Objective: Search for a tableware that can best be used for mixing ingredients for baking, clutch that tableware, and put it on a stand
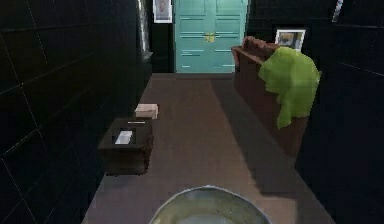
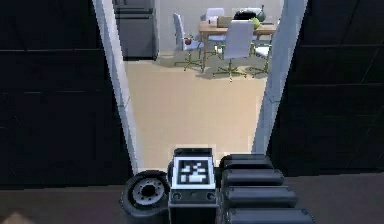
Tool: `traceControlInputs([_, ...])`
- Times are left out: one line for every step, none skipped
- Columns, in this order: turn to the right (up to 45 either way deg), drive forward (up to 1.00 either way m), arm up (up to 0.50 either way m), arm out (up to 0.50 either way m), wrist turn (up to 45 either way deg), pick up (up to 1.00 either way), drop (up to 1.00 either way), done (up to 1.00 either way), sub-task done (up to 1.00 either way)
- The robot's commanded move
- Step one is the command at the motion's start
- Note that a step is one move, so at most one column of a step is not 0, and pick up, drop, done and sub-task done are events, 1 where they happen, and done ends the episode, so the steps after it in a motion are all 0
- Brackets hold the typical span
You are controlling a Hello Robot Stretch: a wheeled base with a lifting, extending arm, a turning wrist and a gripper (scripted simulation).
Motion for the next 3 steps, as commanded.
traceControlInputs([0.0, 1.00, 0.00, 0.00, 0.0, 0.00, 0.00, 0.00, 0.00])
traceControlInputs([0.0, 0.25, 0.00, 0.00, 0.0, 0.00, 0.00, 0.00, 0.00])
traceControlInputs([0.0, 1.00, 0.00, 0.00, 0.0, 0.00, 0.00, 0.00, 0.00])
